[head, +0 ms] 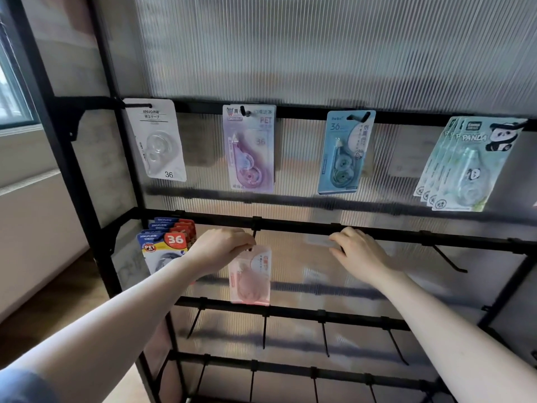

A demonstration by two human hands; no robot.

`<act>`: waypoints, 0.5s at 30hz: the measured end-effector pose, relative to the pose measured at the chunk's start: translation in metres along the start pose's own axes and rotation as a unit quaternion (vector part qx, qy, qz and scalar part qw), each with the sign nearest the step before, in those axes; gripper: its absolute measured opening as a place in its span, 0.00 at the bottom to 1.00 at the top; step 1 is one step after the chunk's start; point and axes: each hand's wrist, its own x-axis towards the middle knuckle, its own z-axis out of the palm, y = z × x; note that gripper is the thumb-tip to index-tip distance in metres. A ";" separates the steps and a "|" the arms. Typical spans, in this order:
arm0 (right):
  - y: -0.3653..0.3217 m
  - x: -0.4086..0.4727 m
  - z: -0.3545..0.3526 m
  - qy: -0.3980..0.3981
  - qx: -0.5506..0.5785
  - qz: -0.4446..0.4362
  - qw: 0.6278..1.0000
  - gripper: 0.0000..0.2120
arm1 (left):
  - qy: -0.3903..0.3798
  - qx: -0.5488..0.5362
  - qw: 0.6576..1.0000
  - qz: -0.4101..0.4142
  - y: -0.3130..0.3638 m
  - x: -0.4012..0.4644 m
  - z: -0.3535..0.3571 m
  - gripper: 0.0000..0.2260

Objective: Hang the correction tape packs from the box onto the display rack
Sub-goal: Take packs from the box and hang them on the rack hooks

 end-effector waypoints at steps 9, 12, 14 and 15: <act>-0.004 -0.005 0.003 0.003 0.023 0.009 1.000 0.19 | -0.024 0.012 0.999 -0.023 -0.009 0.018 0.014 0.12; -0.002 -0.006 0.004 -0.002 0.045 0.014 0.999 0.19 | -0.026 0.014 0.999 -0.032 -0.013 0.027 0.017 0.13; -0.002 -0.007 0.005 -0.002 0.055 0.020 0.998 0.19 | -0.026 0.015 0.999 -0.037 -0.015 0.032 0.020 0.13; -0.001 -0.007 0.006 -0.001 0.057 0.023 0.998 0.19 | -0.027 0.016 0.999 -0.041 -0.016 0.035 0.021 0.13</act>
